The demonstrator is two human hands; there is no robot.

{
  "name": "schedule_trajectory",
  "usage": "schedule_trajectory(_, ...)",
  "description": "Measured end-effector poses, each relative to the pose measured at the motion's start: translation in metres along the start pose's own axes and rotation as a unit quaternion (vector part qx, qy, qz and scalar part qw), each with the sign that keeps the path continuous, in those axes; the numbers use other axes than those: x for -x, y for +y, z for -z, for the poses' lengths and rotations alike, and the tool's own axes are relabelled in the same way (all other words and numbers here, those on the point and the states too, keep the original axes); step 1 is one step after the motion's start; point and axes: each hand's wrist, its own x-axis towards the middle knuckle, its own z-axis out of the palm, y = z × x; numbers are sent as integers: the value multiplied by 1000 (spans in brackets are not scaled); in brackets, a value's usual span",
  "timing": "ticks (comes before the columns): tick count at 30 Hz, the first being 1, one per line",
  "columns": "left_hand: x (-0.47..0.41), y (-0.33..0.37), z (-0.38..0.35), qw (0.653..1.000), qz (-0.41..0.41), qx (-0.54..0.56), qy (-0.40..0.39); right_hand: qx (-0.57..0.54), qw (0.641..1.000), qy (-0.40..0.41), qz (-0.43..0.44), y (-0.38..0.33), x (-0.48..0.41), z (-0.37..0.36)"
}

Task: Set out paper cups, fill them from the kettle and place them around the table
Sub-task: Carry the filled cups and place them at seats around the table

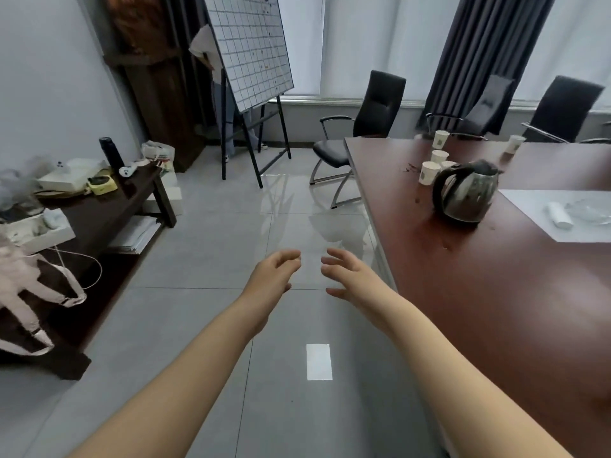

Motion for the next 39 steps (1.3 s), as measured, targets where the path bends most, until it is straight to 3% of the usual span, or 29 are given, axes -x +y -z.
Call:
schedule_trajectory(11, -274, 29, 66, 997, 8, 7, -83, -38, 993, 109, -5, -34, -241, -1)
schedule_trajectory(17, -412, 63, 50, 986, 5, -10, -164, -50, 980, 192, -12, -54, -344, 24)
schedule_trajectory(28, -623, 99, -90, 959, -2, -4, -283, -91, 944, 317, -29, -58, -518, 168)
schedule_trajectory(39, -791, 120, -258, 923, 11, -63, -380, -131, 883, 445, -80, -51, -606, 329)
